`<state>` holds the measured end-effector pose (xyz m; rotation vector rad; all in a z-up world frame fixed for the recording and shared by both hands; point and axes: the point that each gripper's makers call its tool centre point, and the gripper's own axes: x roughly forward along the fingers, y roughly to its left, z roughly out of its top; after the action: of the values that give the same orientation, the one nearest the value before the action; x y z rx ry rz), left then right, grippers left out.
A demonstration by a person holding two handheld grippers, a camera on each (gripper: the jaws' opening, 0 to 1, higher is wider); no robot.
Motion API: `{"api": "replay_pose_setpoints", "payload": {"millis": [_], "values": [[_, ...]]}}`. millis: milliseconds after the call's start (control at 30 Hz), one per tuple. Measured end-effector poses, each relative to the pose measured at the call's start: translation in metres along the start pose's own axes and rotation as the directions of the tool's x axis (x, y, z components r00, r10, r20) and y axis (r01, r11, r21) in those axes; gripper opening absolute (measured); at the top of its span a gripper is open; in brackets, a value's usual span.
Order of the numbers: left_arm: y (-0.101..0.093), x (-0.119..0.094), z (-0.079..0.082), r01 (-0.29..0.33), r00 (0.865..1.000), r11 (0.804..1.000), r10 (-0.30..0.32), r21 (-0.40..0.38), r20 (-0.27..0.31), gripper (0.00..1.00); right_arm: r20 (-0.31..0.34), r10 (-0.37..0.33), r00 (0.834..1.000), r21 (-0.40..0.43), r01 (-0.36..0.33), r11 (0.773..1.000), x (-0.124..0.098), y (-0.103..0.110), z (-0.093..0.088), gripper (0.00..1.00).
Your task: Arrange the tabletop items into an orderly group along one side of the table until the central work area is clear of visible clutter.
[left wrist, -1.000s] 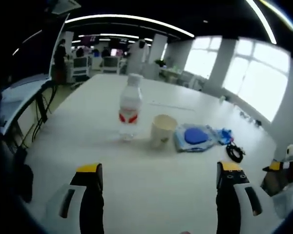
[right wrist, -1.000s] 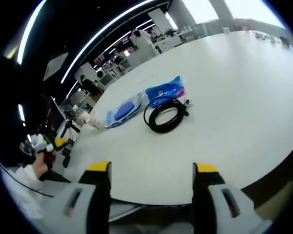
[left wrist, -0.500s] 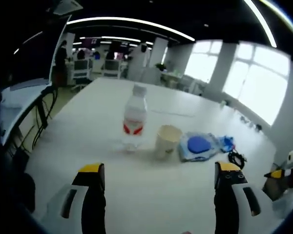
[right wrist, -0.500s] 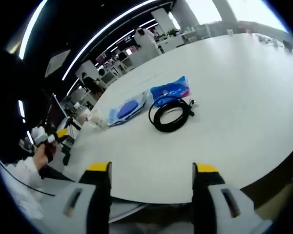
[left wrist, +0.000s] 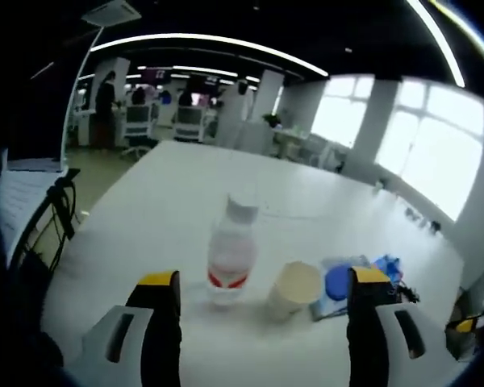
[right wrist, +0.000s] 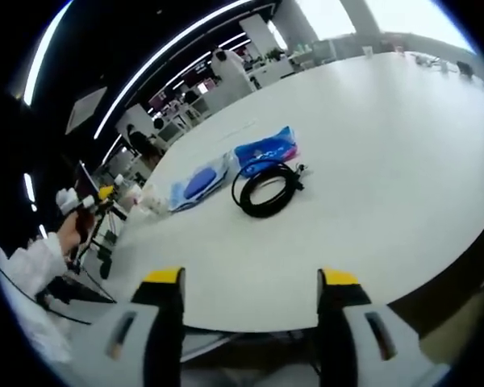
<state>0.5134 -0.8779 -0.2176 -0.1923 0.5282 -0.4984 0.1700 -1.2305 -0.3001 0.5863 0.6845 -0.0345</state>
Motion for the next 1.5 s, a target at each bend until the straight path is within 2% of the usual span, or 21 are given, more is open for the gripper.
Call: {"api": "replay_pose_setpoints", "payload": {"millis": [100,367,500,700,767,967,1067,1200,1333,1500], "values": [[0.004,0.013,0.003,-0.006,1.000,1.000,0.005,-0.010,-0.008,0.79,-0.002,-0.003,1.000,0.003,0.003,1.000,-0.001,-0.001,-0.001,0.65],[0.010,0.030,0.004,-0.025,0.999,0.999,0.024,-0.029,-0.032,0.75,-0.003,-0.005,1.000,0.004,0.005,1.000,0.000,-0.002,0.000,0.66],[0.012,0.039,0.012,-0.031,0.999,0.999,0.031,-0.035,-0.026,0.72,-0.012,0.001,1.000,0.003,-0.001,1.000,0.003,0.000,-0.004,0.66],[0.013,0.053,0.016,-0.039,0.998,0.999,0.039,0.006,-0.040,0.61,-0.021,0.007,1.000,0.008,-0.007,1.000,0.003,0.004,-0.010,0.66],[0.014,0.056,0.016,-0.051,0.998,0.998,0.053,0.042,-0.046,0.58,-0.020,0.008,1.000,0.009,-0.008,1.000,0.002,0.004,-0.010,0.66],[0.013,0.061,0.020,-0.057,0.998,0.997,0.058,0.058,-0.028,0.48,-0.028,0.006,1.000,0.020,-0.005,1.000,0.004,0.003,-0.015,0.66],[0.017,0.060,0.022,-0.080,0.996,0.993,0.082,0.088,-0.020,0.39,-0.025,0.013,1.000,0.019,-0.012,1.000,0.004,0.006,-0.016,0.66],[0.026,0.059,0.028,-0.109,0.994,0.990,0.108,0.085,0.012,0.26,-0.018,0.031,0.999,0.022,-0.031,0.999,0.006,0.013,-0.017,0.66],[0.027,0.056,0.032,-0.136,0.991,0.982,0.133,0.129,0.028,0.22,-0.028,0.038,0.999,0.014,-0.038,0.999,0.008,0.015,-0.021,0.65],[0.025,0.053,0.032,-0.125,0.992,0.981,0.125,0.150,0.011,0.20,-0.029,0.046,0.999,0.016,-0.046,0.999,0.010,0.016,-0.021,0.65]]}}
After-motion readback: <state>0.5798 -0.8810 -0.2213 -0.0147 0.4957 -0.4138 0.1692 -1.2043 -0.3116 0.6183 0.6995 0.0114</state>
